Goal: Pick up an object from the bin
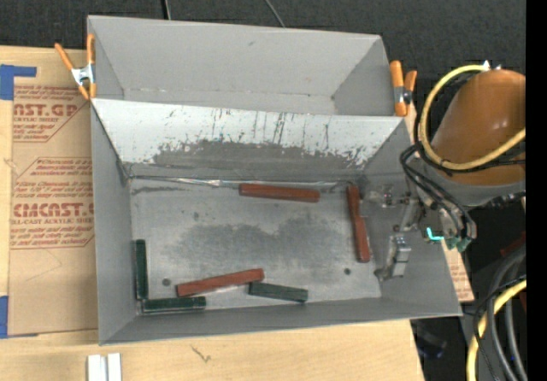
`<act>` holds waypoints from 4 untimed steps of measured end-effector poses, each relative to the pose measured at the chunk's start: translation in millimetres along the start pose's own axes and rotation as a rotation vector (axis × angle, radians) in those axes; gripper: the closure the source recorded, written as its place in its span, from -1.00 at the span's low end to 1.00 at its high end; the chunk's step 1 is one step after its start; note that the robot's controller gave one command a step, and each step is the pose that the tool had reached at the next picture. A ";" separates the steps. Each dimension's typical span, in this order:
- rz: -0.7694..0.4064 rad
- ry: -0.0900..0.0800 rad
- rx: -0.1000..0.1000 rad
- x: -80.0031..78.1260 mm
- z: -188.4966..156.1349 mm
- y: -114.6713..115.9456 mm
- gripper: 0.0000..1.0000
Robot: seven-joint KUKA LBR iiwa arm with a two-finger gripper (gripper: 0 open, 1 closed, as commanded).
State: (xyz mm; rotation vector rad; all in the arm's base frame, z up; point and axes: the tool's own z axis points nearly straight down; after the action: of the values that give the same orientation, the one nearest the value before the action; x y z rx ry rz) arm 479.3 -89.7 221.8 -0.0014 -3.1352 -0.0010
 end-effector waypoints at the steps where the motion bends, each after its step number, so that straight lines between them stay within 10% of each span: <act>1: -0.001 -0.007 0.001 -1.7 -3.3 0.4 -1.00; 3: -0.091 -0.006 0.001 -3.5 71.3 -10.9 -1.00; 4: 0.081 -0.005 -0.001 -8.8 26.3 1.8 -1.00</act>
Offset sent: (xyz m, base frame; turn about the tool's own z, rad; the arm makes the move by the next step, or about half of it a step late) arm 0.0018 -0.0143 -0.0828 -0.1132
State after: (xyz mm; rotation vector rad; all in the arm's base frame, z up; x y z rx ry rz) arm 487.9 -87.9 195.4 -0.1290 -3.1373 -0.0019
